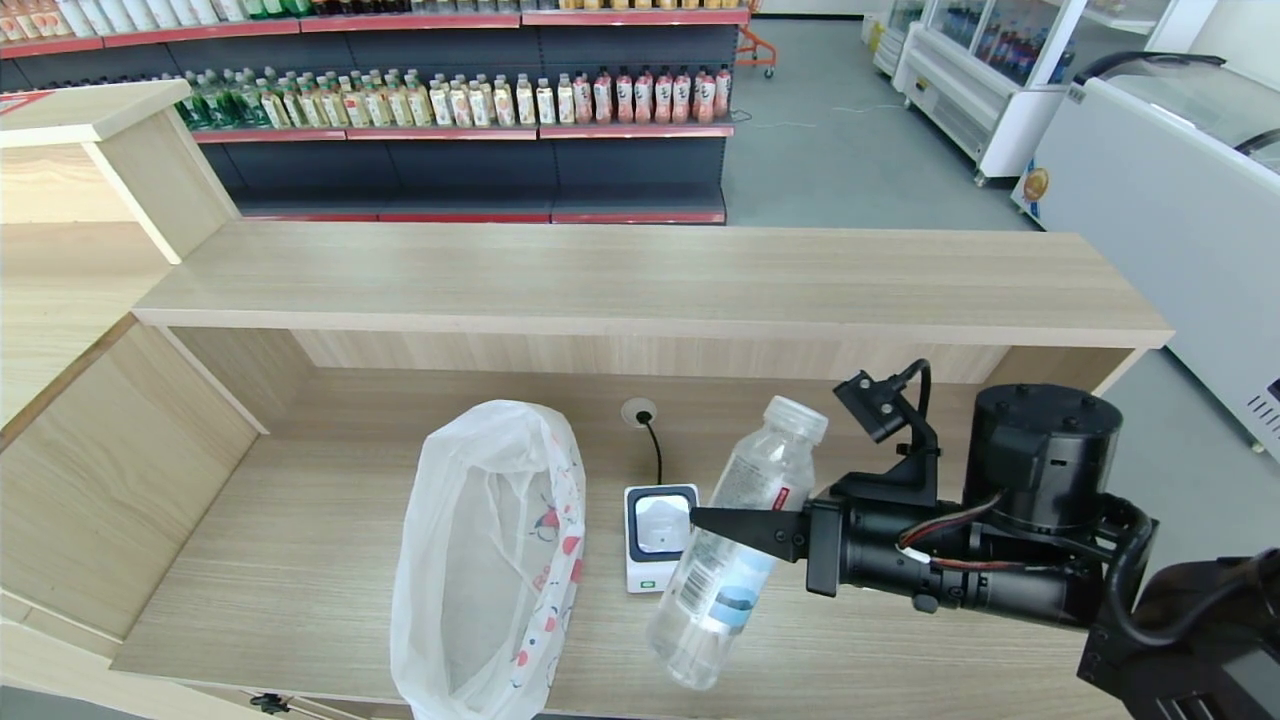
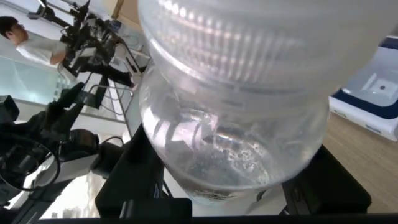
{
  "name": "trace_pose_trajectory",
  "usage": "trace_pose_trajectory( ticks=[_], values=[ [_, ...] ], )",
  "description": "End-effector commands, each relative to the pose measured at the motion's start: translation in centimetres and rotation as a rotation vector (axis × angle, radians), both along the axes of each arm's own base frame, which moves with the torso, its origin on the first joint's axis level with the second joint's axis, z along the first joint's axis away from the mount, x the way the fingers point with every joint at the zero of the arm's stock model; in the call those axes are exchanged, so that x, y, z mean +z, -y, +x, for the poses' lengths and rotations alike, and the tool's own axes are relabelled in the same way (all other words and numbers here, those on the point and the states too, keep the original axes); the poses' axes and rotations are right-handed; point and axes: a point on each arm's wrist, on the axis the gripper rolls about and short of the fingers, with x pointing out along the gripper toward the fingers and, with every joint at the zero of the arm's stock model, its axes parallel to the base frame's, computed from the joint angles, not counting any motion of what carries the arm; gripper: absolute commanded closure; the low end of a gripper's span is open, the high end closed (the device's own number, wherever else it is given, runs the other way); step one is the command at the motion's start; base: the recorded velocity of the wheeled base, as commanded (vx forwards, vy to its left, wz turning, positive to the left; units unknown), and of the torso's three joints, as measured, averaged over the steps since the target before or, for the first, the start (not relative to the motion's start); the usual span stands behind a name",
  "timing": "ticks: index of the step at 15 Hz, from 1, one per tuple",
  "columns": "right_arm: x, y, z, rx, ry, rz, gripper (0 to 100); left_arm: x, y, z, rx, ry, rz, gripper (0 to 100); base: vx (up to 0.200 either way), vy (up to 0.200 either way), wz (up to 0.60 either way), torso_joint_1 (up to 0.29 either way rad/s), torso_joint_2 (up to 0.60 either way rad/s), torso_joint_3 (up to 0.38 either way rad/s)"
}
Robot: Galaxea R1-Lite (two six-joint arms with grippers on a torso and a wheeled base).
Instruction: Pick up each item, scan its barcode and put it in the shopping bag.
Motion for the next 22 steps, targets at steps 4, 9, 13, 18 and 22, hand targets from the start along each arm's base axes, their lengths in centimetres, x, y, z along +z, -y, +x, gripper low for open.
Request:
trace_pose_trajectory(
  ticks=[4,9,13,18,22],
  values=[
    [1.0,-1.2,-0.2,0.069,0.017,0.038,100,0.0,0.0,0.0,0.000,0.000,0.000,0,0.000,0.000,0.00,0.000,0.00,0.000],
    [1.3,-1.4,0.1,0.142,0.087,0.081,100,0.0,0.0,0.0,0.000,0.000,0.000,0,0.000,0.000,0.00,0.000,0.00,0.000],
    [1.4,-1.4,0.3,0.222,0.173,0.095,100,0.0,0.0,0.0,0.000,0.000,0.000,0,0.000,0.000,0.00,0.000,0.00,0.000],
    [1.1,-1.6,0.3,0.247,0.176,0.088,100,0.0,0.0,0.0,0.000,0.000,0.000,0,0.000,0.000,0.00,0.000,0.00,0.000],
    [1.0,-1.5,0.3,0.257,0.180,0.083,100,0.0,0.0,0.0,-0.001,0.000,0.000,0,0.000,0.000,0.00,0.000,0.00,0.000]
  ],
)
